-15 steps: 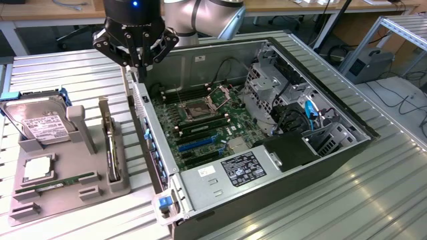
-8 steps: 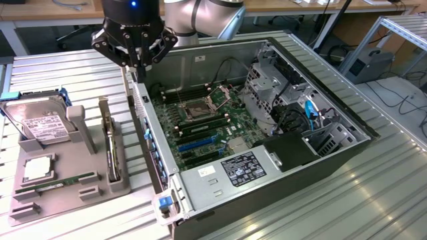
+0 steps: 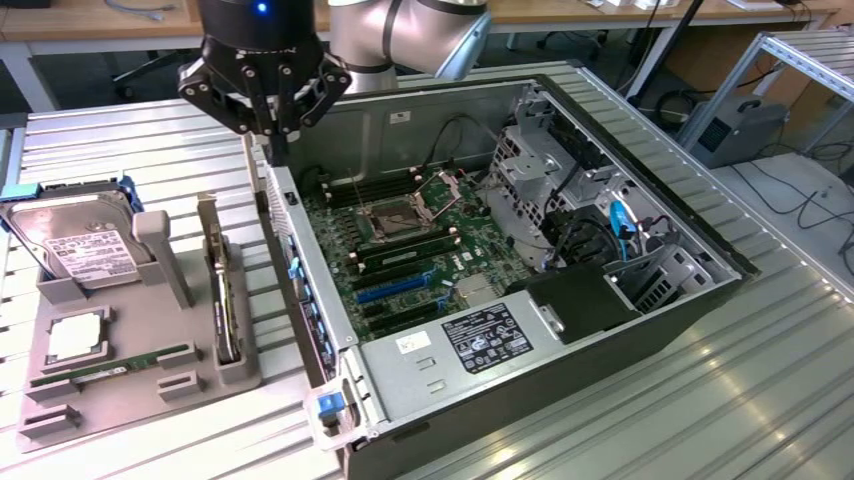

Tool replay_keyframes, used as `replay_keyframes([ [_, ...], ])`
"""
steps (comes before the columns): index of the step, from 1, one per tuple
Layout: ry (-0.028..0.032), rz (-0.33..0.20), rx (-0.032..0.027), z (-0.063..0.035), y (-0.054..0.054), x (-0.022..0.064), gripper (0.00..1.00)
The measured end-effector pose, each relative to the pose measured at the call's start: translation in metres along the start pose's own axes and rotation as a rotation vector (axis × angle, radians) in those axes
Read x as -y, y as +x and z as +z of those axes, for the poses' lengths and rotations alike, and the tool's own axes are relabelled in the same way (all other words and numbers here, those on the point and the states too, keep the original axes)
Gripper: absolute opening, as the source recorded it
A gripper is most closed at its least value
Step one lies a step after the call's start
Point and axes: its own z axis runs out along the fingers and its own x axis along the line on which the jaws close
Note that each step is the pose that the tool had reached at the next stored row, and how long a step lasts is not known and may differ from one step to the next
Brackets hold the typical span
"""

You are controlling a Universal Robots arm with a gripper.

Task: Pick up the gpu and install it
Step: 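Reach for the gpu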

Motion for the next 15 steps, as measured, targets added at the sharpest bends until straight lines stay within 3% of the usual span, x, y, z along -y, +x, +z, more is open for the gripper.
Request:
replay_keyframes([
  [15, 0.0, 0.0, 0.0, -0.0002, 0.0064, 0.0005, 0.11],
])
